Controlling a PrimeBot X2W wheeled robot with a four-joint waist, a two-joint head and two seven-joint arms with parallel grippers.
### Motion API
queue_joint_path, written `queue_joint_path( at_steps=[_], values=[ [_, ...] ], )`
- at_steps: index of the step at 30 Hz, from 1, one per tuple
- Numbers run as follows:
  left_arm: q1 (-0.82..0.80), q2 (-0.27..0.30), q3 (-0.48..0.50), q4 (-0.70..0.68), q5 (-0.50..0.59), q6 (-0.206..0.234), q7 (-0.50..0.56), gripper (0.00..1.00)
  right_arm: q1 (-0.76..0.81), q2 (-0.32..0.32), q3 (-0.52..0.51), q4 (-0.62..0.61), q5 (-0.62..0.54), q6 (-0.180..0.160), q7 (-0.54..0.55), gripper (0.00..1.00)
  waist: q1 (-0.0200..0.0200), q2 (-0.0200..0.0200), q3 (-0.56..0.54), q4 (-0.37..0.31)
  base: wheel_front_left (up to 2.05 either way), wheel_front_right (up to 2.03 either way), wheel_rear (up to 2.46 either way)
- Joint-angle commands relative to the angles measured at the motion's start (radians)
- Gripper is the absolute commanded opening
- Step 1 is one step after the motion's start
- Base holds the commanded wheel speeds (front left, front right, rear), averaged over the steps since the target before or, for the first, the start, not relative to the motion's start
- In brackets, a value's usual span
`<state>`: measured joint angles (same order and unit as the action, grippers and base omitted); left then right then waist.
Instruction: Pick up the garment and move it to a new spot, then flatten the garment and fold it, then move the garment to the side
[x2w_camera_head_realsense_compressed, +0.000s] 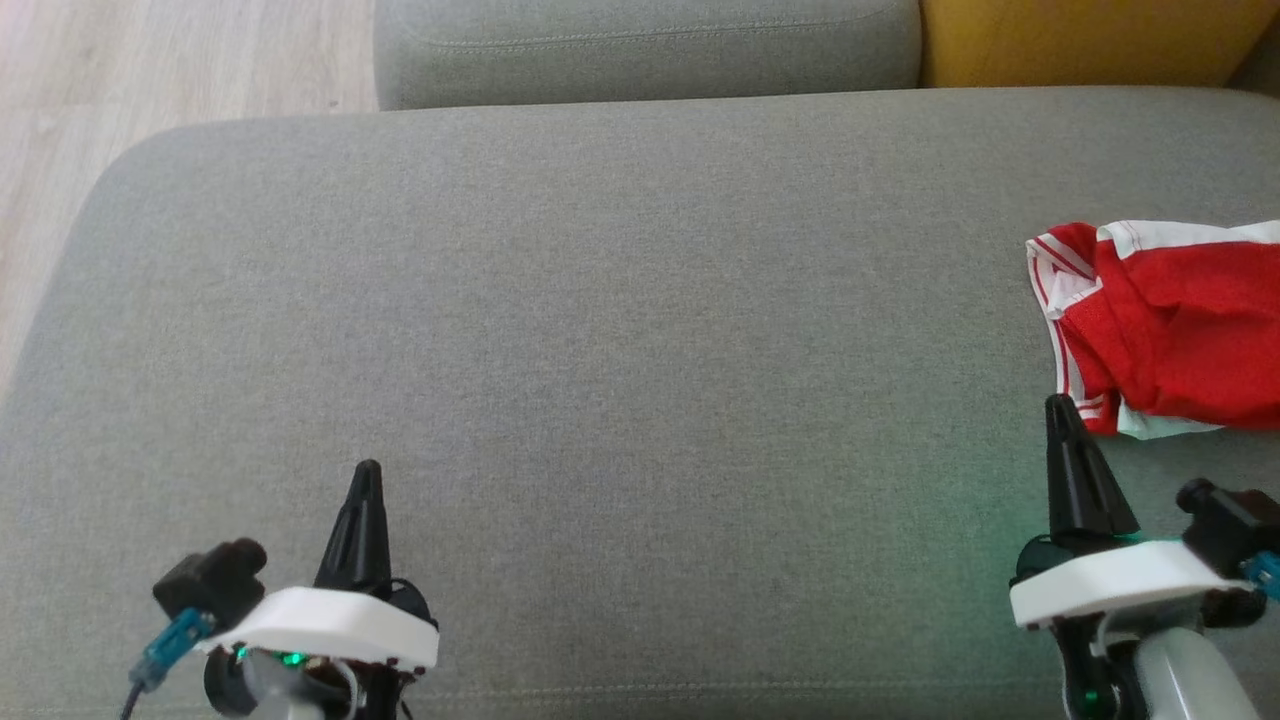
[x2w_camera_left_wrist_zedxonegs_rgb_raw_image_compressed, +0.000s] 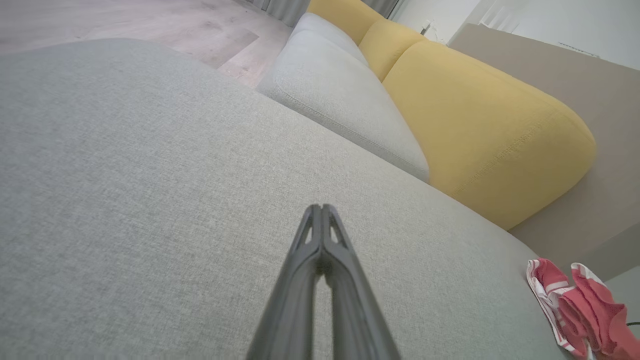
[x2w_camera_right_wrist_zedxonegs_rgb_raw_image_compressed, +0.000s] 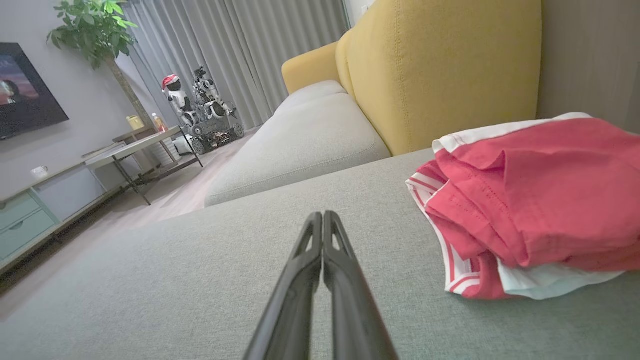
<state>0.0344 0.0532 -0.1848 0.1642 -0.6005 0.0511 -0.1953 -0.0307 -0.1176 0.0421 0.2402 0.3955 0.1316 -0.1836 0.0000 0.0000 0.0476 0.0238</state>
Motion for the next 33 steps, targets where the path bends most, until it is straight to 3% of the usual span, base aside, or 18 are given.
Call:
queue_joint_path(
  at_steps=[1, 33],
  values=[
    [-0.049, 0.014, 0.019, -0.025, -0.033, -0.015, 0.005, 0.00, -0.047, -0.004, -0.008, -0.028, 0.041, 0.000, 0.010, 0.00, 0.0000, 0.0000, -0.001, 0.000, 0.00, 0.00, 0.00],
    [-0.077, 0.024, 0.087, 0.006, -0.368, -0.069, 0.086, 0.00, -0.056, 0.013, -0.047, -0.018, 0.429, 0.000, 0.096, 0.00, 0.0000, 0.0000, -0.015, -0.008, 0.00, 0.00, 0.00]
  ],
)
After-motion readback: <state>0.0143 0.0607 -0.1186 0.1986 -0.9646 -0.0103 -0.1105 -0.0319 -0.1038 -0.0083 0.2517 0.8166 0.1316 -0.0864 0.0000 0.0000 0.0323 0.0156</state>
